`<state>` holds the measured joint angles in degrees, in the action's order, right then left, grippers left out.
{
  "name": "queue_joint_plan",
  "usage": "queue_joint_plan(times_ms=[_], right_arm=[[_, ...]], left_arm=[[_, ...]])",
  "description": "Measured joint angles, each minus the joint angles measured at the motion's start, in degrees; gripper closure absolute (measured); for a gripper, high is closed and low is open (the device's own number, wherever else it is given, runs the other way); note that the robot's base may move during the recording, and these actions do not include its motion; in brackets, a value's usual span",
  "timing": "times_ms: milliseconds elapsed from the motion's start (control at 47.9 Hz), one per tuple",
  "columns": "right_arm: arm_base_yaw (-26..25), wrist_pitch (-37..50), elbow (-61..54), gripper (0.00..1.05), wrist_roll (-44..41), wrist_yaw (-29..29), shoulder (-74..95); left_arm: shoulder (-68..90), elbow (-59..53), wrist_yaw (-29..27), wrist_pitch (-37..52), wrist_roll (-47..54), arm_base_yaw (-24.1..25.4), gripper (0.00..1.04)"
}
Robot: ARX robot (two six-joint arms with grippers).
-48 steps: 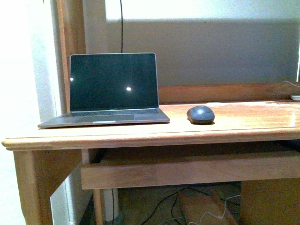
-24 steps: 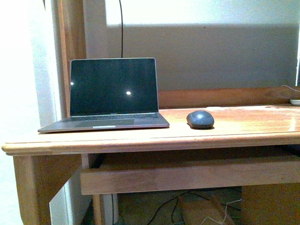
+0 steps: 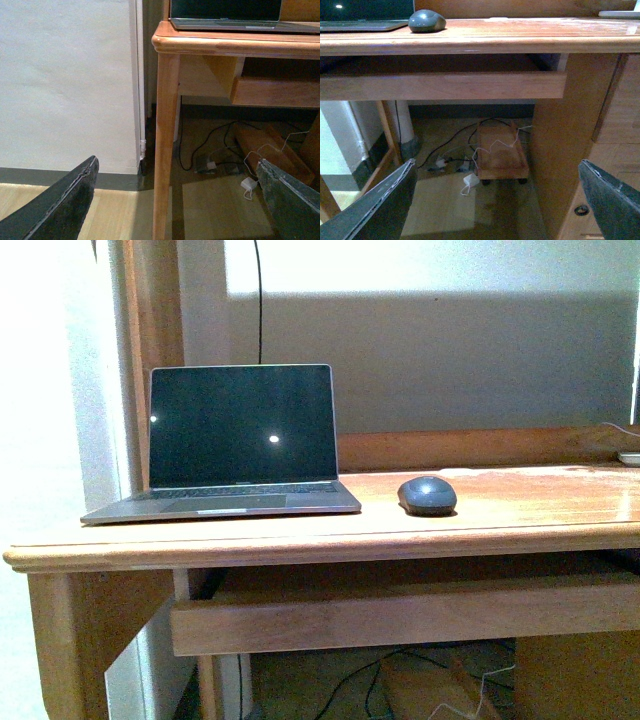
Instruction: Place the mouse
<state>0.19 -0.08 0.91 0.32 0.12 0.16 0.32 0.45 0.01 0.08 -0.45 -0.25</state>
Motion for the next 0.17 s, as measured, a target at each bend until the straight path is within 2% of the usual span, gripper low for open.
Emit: queue_joint_plan(times_ms=[167], right_arm=[[0.00,0.00,0.00,0.07,-0.02,0.00,0.00]], left_arm=[[0.00,0.00,0.00,0.00,0.00,0.00,0.08]])
